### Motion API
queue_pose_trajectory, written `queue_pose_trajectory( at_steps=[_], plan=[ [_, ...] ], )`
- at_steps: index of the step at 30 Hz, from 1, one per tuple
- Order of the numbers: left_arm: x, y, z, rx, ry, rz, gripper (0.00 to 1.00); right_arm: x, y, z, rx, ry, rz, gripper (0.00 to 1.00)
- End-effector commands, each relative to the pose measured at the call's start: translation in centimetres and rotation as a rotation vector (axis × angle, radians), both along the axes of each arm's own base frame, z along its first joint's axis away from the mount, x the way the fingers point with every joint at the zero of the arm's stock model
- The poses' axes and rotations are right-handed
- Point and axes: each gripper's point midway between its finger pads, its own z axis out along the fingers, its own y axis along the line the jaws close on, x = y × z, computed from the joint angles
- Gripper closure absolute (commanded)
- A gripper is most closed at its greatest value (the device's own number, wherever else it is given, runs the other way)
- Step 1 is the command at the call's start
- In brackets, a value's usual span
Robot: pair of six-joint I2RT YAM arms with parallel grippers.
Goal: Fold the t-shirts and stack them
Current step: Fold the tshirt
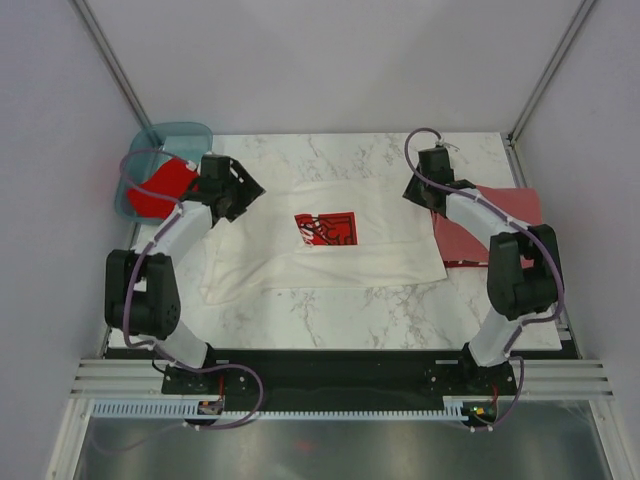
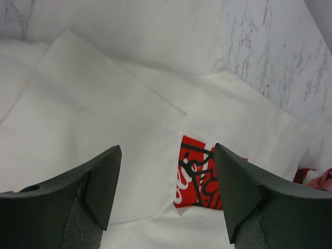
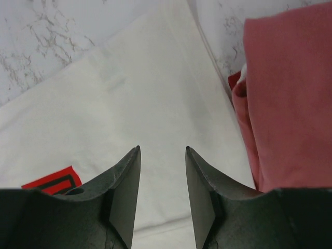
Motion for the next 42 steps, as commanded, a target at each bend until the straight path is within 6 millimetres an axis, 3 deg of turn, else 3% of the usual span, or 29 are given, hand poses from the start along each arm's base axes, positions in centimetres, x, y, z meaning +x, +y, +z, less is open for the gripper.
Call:
queue_pose_trajectory(
  at_steps=[1, 9, 12, 13, 14, 16, 18, 20, 21, 22, 29, 30, 31, 40, 41, 42],
  plan=[
    [4.7, 1.0, 2.0, 0.089, -0.079, 0.020, 0.21, 3.6, -0.9, 0.3, -0.079, -0.044, -0.050, 0.53],
    [9.0, 1.4, -1.3, 0.104, 0.009, 0.045, 0.25, 7.1, -0.3, -2.3, -0.035, -0.030, -0.089, 0.53],
    [10.0, 1.4, -3.3, 0.104, 0.052, 0.064, 0.26, 7.8, -0.8, -3.4, -0.038, -0.026, -0.126, 0.53],
    [10.7, 1.4, -2.9, 0.103, 0.044, 0.070, 0.26, 8.1, -0.9, -3.5, -0.037, -0.035, -0.135, 0.53],
    [10.8, 1.5, -4.5, 0.105, 0.086, 0.076, 0.27, 8.3, -1.5, -4.1, -0.039, -0.028, -0.157, 0.52],
    [11.9, 1.5, -4.3, 0.105, 0.083, 0.087, 0.27, 8.8, -1.9, -4.3, -0.035, -0.035, -0.178, 0.52],
    [12.6, 1.5, -5.6, 0.106, 0.105, 0.092, 0.28, 9.2, -2.5, -4.9, -0.028, -0.031, -0.193, 0.52],
    [13.8, 1.5, -5.2, 0.107, 0.092, 0.093, 0.28, 9.9, -2.8, -4.6, -0.019, -0.042, -0.204, 0.52],
    [14.0, 1.5, -6.3, 0.114, 0.112, 0.090, 0.28, 10.1, -2.9, -5.0, -0.021, -0.039, -0.204, 0.51],
    [14.8, 1.4, -5.6, 0.115, 0.095, 0.087, 0.30, 10.5, -2.8, -4.7, -0.021, -0.048, -0.204, 0.51],
    [18.1, 2.4, -8.1, 0.120, 0.110, 0.103, 0.31, 12.0, -3.0, -5.0, -0.028, -0.068, -0.216, 0.50],
    [18.9, 2.6, -7.5, 0.115, 0.089, 0.109, 0.32, 12.2, -2.9, -4.9, -0.026, -0.073, -0.212, 0.49],
    [19.1, 3.1, -9.0, 0.119, 0.111, 0.114, 0.32, 12.3, -3.0, -5.0, -0.026, -0.073, -0.214, 0.49],
    [21.8, 5.4, -10.3, 0.227, 0.077, 0.119, 0.34, 12.3, -2.7, -5.7, -0.023, -0.062, -0.207, 0.44],
    [22.1, 5.5, -10.4, 0.218, 0.074, 0.113, 0.38, 12.2, -2.7, -5.7, -0.020, -0.063, -0.207, 0.44],
    [22.3, 5.2, -11.4, 0.206, 0.083, 0.103, 0.38, 12.2, -2.7, -5.8, -0.019, -0.063, -0.208, 0.44]
  ],
)
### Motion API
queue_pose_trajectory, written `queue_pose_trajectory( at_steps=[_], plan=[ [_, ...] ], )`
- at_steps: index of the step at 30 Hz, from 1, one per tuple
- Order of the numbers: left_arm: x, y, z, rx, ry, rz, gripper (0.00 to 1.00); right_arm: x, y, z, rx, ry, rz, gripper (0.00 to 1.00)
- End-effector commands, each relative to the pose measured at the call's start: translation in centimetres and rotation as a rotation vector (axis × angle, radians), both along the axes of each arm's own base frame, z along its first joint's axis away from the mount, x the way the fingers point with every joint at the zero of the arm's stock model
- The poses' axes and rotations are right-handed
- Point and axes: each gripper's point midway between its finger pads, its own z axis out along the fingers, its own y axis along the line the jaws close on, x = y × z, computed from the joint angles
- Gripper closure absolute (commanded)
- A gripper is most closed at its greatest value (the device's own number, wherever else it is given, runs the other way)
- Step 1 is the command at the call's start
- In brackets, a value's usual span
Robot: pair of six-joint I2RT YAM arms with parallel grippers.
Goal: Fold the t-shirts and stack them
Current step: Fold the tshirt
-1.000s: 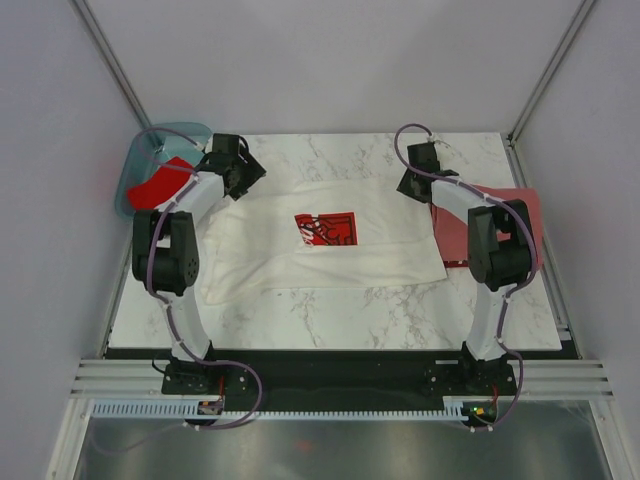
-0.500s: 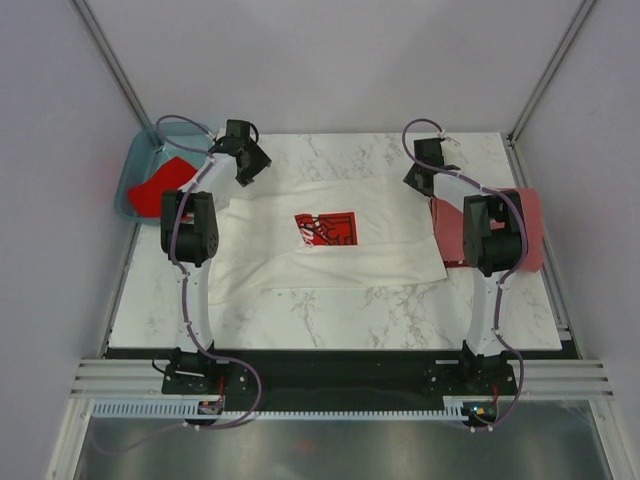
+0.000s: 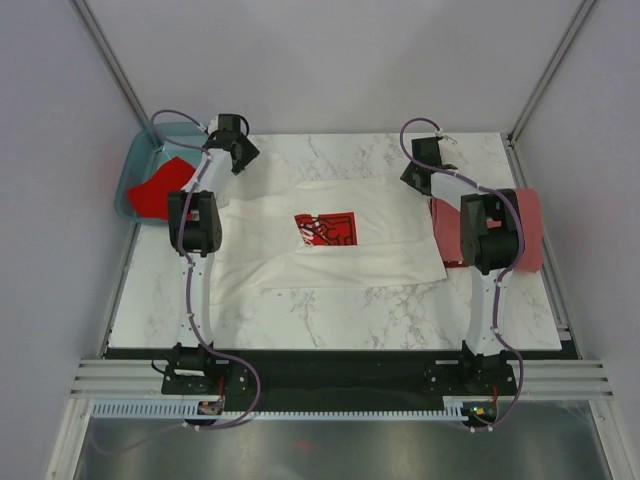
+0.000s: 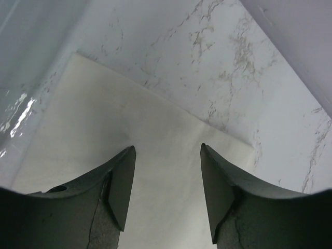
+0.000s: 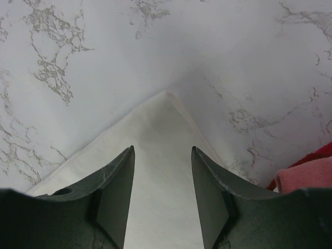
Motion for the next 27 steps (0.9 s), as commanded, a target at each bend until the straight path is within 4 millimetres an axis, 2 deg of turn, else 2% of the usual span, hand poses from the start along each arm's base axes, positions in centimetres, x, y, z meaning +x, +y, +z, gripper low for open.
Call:
queue_pose_trajectory(
  at_steps=[1, 6, 9, 10, 12, 13, 15, 16, 20, 23, 27],
  plan=[
    [1.0, 0.3, -1.2, 0.041, 0.003, -0.039, 0.39, 1.3, 0.1, 0.9, 0.003, -0.048, -0.016, 0.44],
    [2.0, -0.3, -0.2, 0.057, -0.039, -0.066, 0.39, 1.2, 0.3, 0.8, 0.015, -0.047, -0.007, 0.43],
    [1.7, 0.6, 0.1, 0.111, -0.030, -0.055, 0.39, 1.2, 0.4, 0.8, 0.020, -0.048, -0.004, 0.40],
    [1.6, 0.9, 1.5, 0.128, -0.048, -0.053, 0.37, 1.2, 0.4, 0.9, 0.015, -0.047, -0.001, 0.39],
    [1.0, 1.3, 2.4, 0.157, -0.047, -0.040, 0.34, 1.1, 0.3, 0.9, 0.012, -0.047, -0.002, 0.39],
    [1.0, 1.3, 4.1, 0.170, -0.069, -0.048, 0.34, 1.2, 0.3, 0.9, 0.011, -0.048, -0.003, 0.39],
    [0.8, 1.1, 5.5, 0.200, -0.085, -0.055, 0.31, 1.1, 0.3, 1.0, 0.009, -0.048, -0.001, 0.39],
    [0.8, 1.0, 6.9, 0.222, -0.104, -0.064, 0.29, 1.1, 0.3, 1.1, 0.010, -0.049, 0.000, 0.39],
    [0.3, 1.0, 9.3, 0.286, -0.124, -0.073, 0.25, 1.1, 0.5, 1.2, 0.015, -0.050, 0.006, 0.39],
    [-0.3, 1.7, 10.0, 0.330, -0.110, -0.062, 0.25, 1.1, 0.5, 1.3, 0.021, -0.052, 0.010, 0.39],
    [-1.3, 2.7, 9.2, 0.382, -0.053, -0.058, 0.26, 1.0, 0.7, 1.3, 0.028, -0.055, 0.016, 0.39]
  ],
)
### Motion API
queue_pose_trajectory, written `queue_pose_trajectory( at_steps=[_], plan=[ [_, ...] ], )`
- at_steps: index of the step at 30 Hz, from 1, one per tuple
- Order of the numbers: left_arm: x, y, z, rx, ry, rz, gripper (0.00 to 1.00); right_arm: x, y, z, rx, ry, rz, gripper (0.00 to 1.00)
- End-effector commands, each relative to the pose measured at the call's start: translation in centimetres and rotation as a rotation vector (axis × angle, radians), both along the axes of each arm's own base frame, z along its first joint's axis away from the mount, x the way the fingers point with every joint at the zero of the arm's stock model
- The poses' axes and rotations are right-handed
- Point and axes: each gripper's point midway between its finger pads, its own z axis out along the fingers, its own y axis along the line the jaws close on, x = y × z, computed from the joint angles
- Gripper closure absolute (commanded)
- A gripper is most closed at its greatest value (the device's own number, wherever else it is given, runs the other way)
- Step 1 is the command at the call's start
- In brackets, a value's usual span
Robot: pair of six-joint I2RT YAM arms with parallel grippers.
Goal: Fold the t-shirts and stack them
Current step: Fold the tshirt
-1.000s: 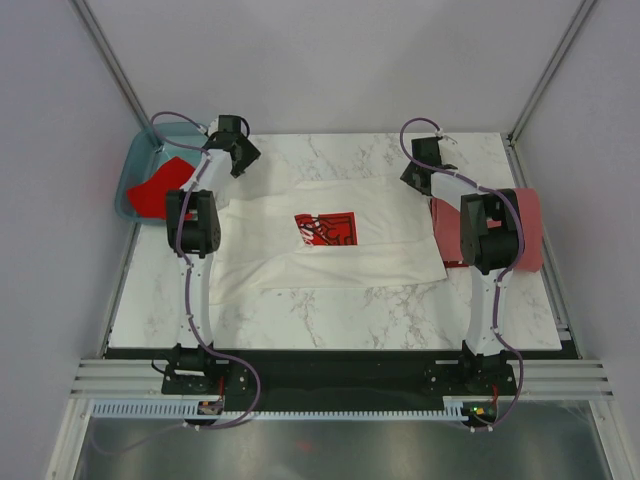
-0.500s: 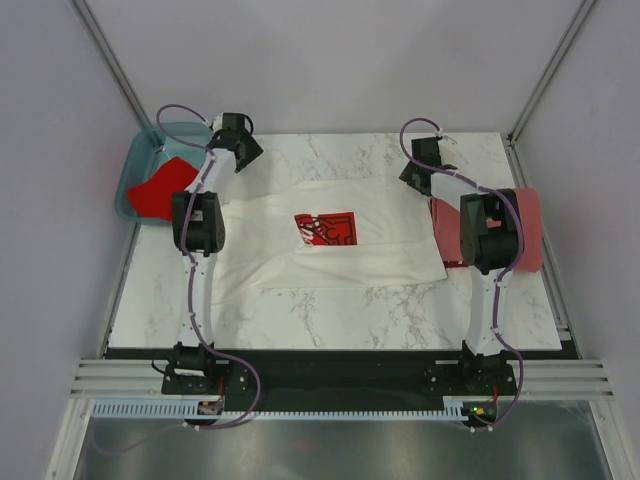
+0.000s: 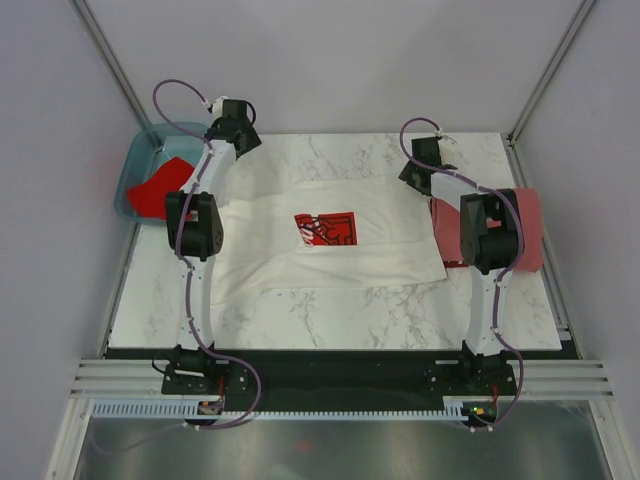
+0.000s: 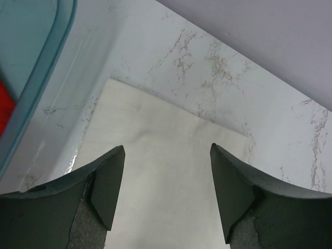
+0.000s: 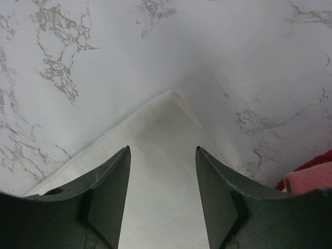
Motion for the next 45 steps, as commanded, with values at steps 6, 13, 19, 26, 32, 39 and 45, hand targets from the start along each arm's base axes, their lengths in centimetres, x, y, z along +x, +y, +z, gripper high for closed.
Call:
queue_pose_trajectory(
  at_steps=[6, 13, 19, 26, 32, 39, 45],
  plan=[
    [-1.8, 1.5, 0.3, 0.110, 0.080, -0.021, 0.25, 0.7, 0.6, 1.5, 0.024, -0.052, 0.012, 0.38],
    [-2.2, 0.9, -3.4, 0.023, 0.163, -0.056, 0.22, 0.6, 0.7, 1.9, 0.030, -0.059, 0.014, 0.35],
    [-2.7, 0.4, -5.3, -0.044, 0.209, -0.065, 0.23, 0.4, 0.7, 1.8, 0.038, -0.058, 0.014, 0.34],
    [-3.0, -0.1, -7.6, -0.087, 0.265, -0.061, 0.29, 0.3, 0.7, 1.8, 0.043, -0.058, 0.015, 0.33],
    [-2.5, 0.3, -8.2, -0.177, 0.263, -0.062, 0.56, 0.7, -0.1, 2.0, -0.020, -0.038, 0.007, 0.30],
    [-1.6, -0.3, -8.5, -0.193, 0.234, -0.081, 0.98, 1.5, -1.6, 1.7, -0.120, 0.005, -0.008, 0.27],
    [-1.1, -0.6, -6.9, -0.185, 0.180, -0.103, 0.98, 2.7, -1.2, 0.6, -0.136, 0.038, 0.018, 0.25]
  ],
)
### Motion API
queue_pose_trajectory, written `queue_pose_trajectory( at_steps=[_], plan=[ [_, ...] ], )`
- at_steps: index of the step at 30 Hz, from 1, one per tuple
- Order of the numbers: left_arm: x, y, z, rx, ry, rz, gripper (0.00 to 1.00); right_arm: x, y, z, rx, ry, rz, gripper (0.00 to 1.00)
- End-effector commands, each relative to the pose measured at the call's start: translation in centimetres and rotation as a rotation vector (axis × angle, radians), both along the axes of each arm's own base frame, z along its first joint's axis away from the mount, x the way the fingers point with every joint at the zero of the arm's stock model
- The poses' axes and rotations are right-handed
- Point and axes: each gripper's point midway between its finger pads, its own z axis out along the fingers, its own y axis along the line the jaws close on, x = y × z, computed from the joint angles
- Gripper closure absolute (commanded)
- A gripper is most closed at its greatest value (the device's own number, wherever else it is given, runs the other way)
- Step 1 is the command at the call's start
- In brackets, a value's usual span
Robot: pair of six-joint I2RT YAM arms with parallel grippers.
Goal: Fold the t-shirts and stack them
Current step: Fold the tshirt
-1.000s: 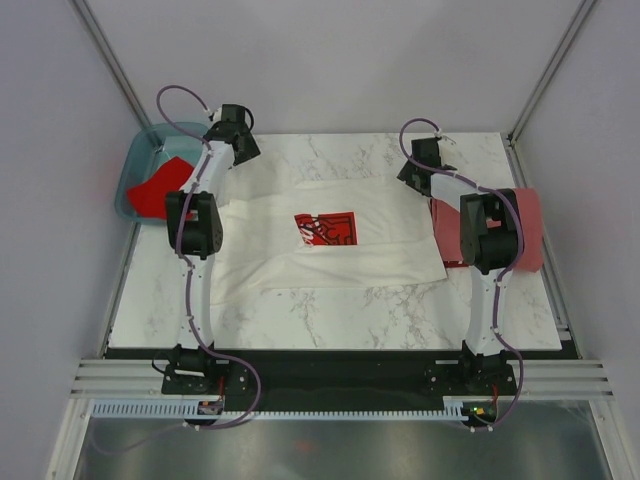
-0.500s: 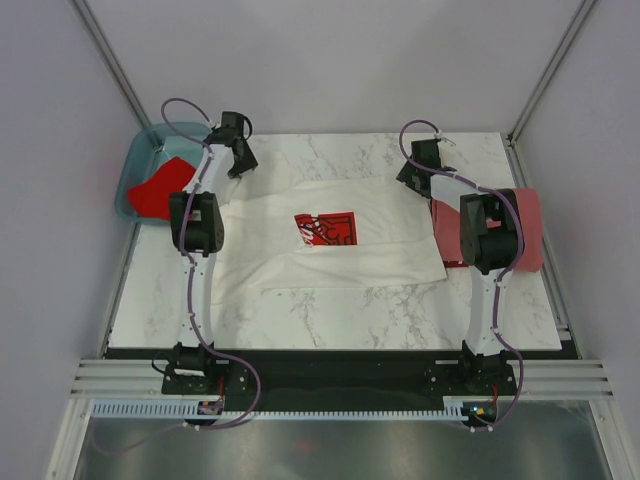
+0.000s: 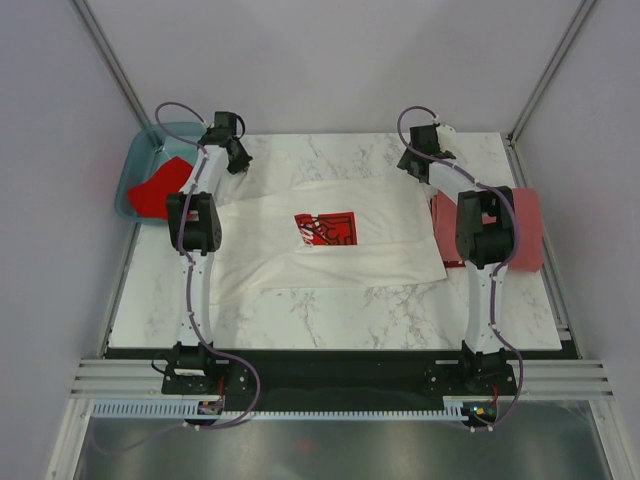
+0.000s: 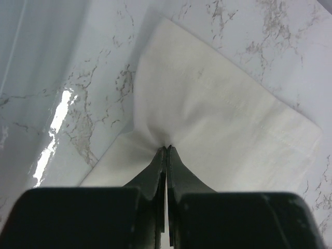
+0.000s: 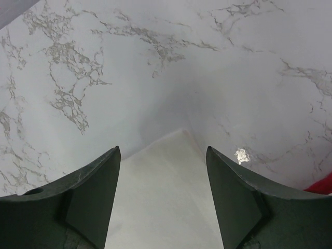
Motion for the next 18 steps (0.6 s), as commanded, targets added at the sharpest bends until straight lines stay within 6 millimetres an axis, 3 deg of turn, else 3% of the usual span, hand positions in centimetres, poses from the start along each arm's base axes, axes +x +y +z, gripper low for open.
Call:
queue_pose_trajectory(
  at_steps=[1, 6, 13, 18],
  plan=[
    [0.1, -0.8, 0.4, -0.016, -0.024, -0.021, 0.98, 0.6, -0.3, -0.9, -0.045, 0.044, 0.006, 0.25],
    [0.8, -1.5, 2.8, -0.019, -0.085, -0.037, 0.98, 0.9, -0.4, -2.7, -0.049, 0.078, 0.011, 0.29],
    [1.1, -2.6, 5.0, -0.027, -0.144, -0.063, 0.98, 1.2, -0.4, -2.4, -0.048, 0.073, 0.014, 0.64],
    [1.2, -2.5, 6.3, -0.011, -0.170, -0.061, 0.98, 1.0, -0.4, -2.3, -0.048, 0.072, 0.009, 0.81]
  ],
)
